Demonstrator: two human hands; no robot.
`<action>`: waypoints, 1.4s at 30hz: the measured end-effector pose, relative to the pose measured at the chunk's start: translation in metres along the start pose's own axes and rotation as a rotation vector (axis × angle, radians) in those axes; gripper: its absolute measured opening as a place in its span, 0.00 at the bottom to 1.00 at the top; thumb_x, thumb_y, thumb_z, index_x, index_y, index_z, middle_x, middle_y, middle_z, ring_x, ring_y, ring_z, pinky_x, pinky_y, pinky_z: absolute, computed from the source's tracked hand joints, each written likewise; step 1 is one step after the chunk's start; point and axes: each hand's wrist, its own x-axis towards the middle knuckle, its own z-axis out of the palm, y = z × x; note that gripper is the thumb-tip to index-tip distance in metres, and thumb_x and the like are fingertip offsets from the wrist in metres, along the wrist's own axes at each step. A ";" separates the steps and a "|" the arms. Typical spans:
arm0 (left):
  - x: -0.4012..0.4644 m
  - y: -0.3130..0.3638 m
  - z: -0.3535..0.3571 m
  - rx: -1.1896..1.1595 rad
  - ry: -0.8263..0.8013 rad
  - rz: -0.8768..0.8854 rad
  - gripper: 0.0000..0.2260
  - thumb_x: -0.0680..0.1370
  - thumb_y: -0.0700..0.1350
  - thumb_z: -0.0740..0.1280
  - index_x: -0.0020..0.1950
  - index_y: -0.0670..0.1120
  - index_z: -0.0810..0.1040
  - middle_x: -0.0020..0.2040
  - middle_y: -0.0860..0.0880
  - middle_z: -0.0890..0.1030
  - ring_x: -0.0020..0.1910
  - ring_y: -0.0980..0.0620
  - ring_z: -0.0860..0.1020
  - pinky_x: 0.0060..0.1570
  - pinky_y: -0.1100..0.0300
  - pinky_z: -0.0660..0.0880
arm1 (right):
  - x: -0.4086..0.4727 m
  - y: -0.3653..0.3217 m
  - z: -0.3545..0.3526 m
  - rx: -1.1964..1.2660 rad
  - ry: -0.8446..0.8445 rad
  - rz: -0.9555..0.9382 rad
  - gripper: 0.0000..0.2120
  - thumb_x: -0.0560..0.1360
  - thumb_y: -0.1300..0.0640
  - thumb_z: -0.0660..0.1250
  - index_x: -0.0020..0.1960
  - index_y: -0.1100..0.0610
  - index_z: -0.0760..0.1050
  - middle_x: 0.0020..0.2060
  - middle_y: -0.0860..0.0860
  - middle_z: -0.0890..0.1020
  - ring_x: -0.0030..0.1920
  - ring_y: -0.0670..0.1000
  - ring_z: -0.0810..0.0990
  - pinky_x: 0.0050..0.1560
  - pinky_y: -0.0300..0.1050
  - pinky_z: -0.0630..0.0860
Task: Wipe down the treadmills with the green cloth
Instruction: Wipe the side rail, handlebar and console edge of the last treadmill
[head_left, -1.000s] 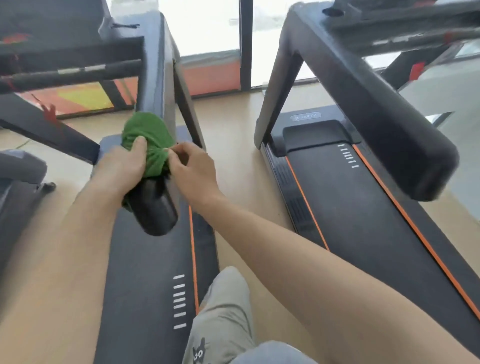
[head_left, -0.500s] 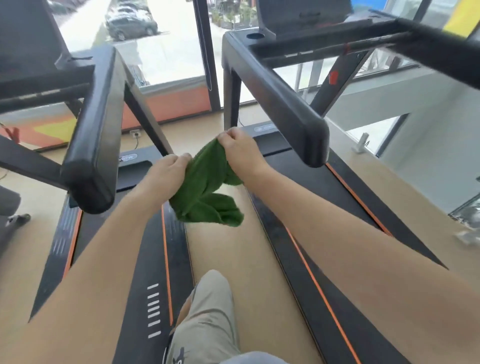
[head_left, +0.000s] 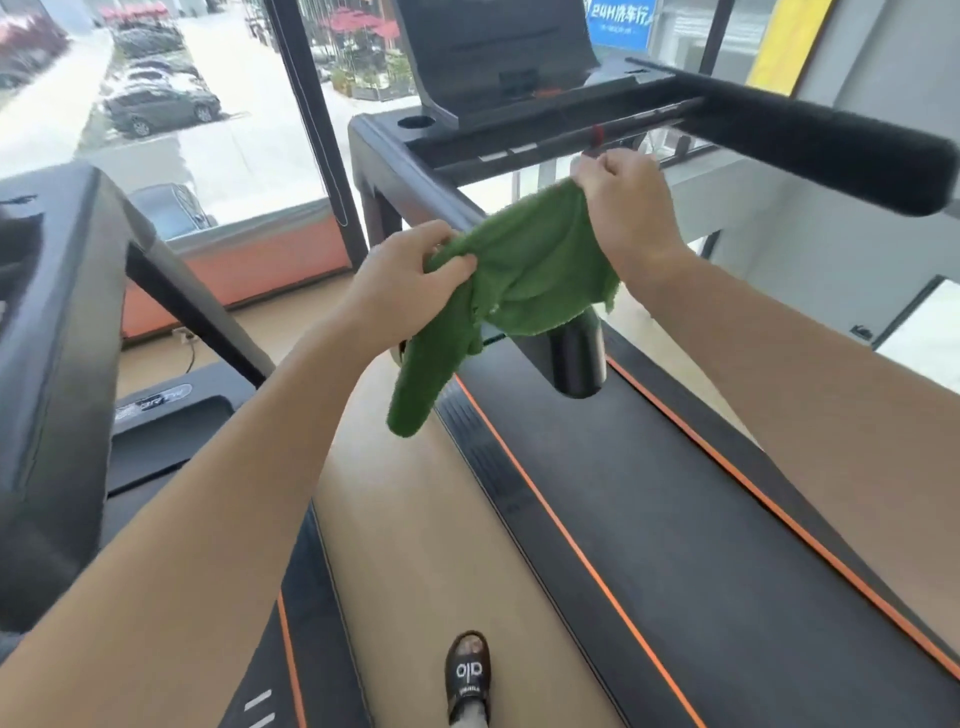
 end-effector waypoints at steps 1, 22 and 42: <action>0.017 0.000 0.001 -0.017 0.041 0.045 0.05 0.80 0.52 0.65 0.51 0.54 0.79 0.43 0.55 0.80 0.45 0.54 0.79 0.49 0.54 0.77 | 0.016 0.001 -0.001 0.000 0.083 -0.005 0.16 0.78 0.52 0.61 0.33 0.52 0.61 0.28 0.45 0.64 0.31 0.45 0.64 0.34 0.41 0.63; 0.138 -0.050 0.147 -0.684 0.145 -0.743 0.31 0.83 0.64 0.48 0.83 0.51 0.48 0.81 0.44 0.52 0.77 0.47 0.60 0.69 0.52 0.60 | 0.120 0.094 0.091 -0.109 -0.625 0.342 0.22 0.79 0.38 0.54 0.55 0.54 0.77 0.52 0.48 0.82 0.59 0.52 0.80 0.63 0.52 0.74; 0.085 -0.019 0.194 -0.908 0.479 -0.473 0.25 0.78 0.61 0.57 0.75 0.72 0.56 0.80 0.63 0.56 0.79 0.62 0.55 0.79 0.50 0.55 | 0.082 0.167 0.053 0.280 -0.910 0.337 0.17 0.86 0.54 0.51 0.72 0.50 0.70 0.59 0.45 0.82 0.62 0.44 0.80 0.56 0.31 0.73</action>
